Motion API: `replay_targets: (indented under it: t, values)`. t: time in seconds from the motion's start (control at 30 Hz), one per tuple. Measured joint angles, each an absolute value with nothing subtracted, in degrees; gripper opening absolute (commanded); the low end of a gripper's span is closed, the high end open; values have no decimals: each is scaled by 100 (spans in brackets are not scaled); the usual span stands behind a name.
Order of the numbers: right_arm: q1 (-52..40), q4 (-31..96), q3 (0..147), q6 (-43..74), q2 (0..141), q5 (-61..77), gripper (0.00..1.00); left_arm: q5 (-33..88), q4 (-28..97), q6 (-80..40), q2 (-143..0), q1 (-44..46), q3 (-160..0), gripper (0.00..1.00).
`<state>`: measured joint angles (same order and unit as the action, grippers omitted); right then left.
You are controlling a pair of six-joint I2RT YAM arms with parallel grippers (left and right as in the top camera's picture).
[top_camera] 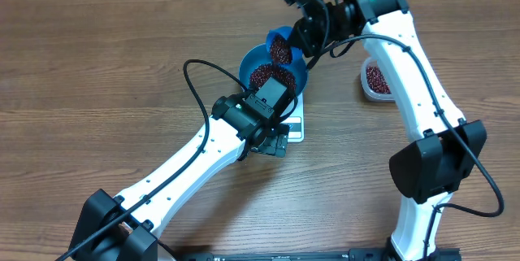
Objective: Scoop item into bowl and weigh 150g on scale
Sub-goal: 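Carry the loaded scoop with the right gripper over the teal bowl, then tilt the scoop with the right gripper to pour beans into bowl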
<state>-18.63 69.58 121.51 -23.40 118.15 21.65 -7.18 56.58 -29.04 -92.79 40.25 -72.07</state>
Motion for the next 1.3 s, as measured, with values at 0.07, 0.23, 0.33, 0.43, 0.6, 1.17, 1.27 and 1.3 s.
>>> replay_targets:
  t: [0.07, 0.23, 0.33, 0.43, 0.6, 1.17, 1.27, 1.3]
  values:
    - [-1927, 6893, 12151, -2460, 11815, 2071, 4, -718, 5658, -2902, -9279, 4025, -7205, 100]
    - [-1977, 6748, 12151, -2622, 11780, 1920, 4, -718, 5658, -2904, -9279, 4025, -7207, 99]
    - [-1977, 6729, 12151, -2676, 11664, 1876, 4, -718, 5658, -2902, -9279, 4025, -7207, 100]
    - [-1977, 6737, 12151, -2698, 11454, 1859, 4, -718, 5658, -2904, -9279, 4025, -7207, 100]
    - [-1984, 6901, 12162, -2751, 11120, 1861, 4, -718, 5658, -2904, -9279, 4025, -7207, 100]
    - [-1999, 7030, 12162, -2982, 11043, 1859, 4, -718, 5658, -2904, -9279, 4025, -7207, 100]
    - [-1999, 7030, 12162, -2991, 11043, 1859, 4, -718, 5658, -2904, -9279, 4025, -7207, 99]
    - [-1999, 7030, 12162, -3002, 11043, 1859, 4, -718, 5658, -2904, -9279, 4025, -7207, 100]
